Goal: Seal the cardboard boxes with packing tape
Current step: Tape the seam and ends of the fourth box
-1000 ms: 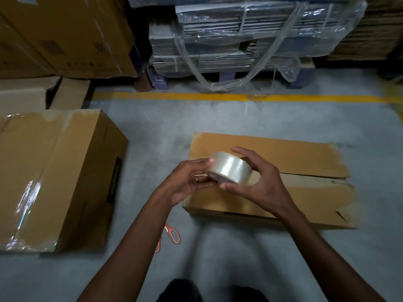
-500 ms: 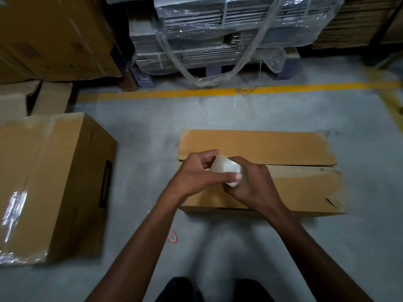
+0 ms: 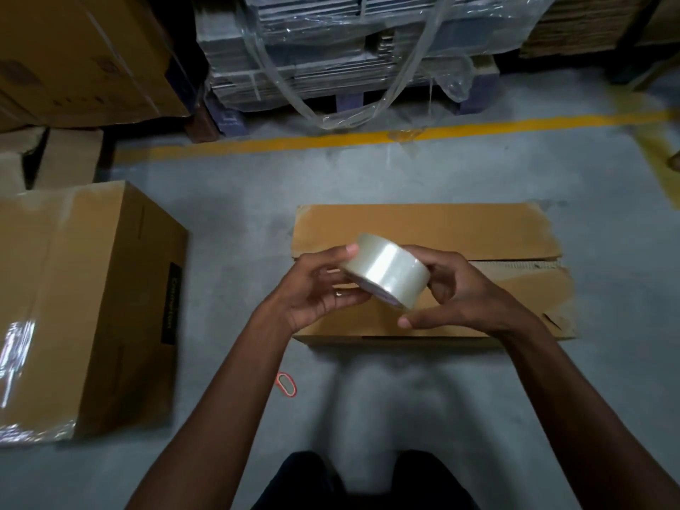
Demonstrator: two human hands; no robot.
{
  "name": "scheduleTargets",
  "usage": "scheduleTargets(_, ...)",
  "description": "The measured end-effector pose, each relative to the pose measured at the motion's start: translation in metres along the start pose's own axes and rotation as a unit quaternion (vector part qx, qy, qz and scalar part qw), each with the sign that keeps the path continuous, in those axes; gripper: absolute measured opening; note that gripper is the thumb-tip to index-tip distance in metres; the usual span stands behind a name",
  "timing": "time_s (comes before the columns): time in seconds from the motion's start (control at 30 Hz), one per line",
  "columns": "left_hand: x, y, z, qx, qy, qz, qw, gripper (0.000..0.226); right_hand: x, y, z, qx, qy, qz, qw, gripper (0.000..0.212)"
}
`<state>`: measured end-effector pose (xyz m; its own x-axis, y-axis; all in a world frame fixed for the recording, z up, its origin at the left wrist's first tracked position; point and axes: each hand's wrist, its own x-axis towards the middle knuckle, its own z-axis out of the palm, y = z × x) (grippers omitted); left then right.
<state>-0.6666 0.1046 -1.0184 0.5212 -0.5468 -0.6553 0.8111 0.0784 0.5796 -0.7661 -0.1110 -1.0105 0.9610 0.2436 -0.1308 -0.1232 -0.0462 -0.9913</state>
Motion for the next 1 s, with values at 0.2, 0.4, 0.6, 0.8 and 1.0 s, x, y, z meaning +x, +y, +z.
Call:
scheduleTargets(0.2, -0.001, -0.007, 0.0, -0.08, -0.055, -0.04, 0.994, 0.098, 0.0, 0.003, 0.001, 0.016, 0.034, -0.041, 0.998, 0.069)
scheduleTargets(0.4, -0.007, 0.0, 0.008, 0.106, 0.07, 0.068, 0.99, 0.07, 0.003, -0.004, 0.014, -0.045, 0.107, -0.033, 0.993, 0.06)
scheduleTargets(0.6, -0.018, 0.004, 0.023, 0.392, 0.118, 0.243, 0.879, 0.063, 0.006, -0.007, 0.017, -0.101, 0.131, -0.005, 0.986, 0.046)
scheduleTargets(0.8, -0.005, -0.002, 0.026, 0.383, 0.145, 0.293, 0.864, 0.023, 0.007, 0.003, 0.015, -0.145, 0.142, 0.015, 0.979, 0.047)
scheduleTargets(1.0, 0.008, -0.012, 0.02, 0.36, 0.171, 0.282, 0.873, 0.003, 0.002, 0.012, 0.015, -0.187, 0.144, 0.027, 0.971, 0.058)
